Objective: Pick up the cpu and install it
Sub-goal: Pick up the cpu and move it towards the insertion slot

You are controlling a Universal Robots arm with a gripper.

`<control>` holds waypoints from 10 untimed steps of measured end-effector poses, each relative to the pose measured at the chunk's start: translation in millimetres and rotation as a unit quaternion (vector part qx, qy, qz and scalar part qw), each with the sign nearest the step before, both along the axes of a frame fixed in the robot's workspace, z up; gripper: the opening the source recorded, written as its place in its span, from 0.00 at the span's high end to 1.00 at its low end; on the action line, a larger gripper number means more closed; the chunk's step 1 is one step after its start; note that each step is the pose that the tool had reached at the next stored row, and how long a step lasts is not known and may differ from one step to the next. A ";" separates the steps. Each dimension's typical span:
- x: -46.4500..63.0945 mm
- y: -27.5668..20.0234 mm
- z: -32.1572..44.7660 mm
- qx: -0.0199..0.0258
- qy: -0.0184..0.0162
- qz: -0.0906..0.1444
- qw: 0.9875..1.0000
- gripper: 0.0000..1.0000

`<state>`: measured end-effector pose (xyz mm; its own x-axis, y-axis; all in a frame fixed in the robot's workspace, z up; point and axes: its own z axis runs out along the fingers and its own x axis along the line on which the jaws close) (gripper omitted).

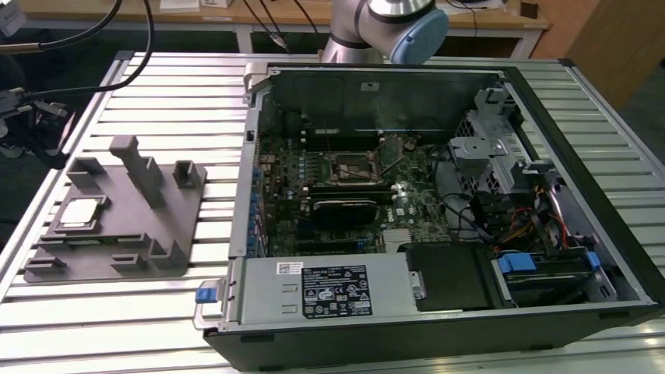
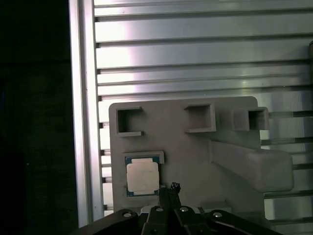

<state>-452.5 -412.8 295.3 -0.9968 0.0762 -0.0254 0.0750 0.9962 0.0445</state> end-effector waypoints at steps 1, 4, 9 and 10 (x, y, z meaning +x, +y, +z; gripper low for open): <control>-0.7 -0.2 -0.7 0.000 0.000 0.000 1.000 0.89; -2.5 -1.0 -2.6 0.000 0.000 0.000 1.000 0.89; -4.3 -3.3 -7.7 0.000 0.000 0.000 1.000 0.89; -4.7 -3.7 -8.8 0.000 0.000 0.000 1.000 0.89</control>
<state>-457.2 -416.5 286.5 -0.9968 0.0763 -0.0255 0.0752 0.9962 0.0445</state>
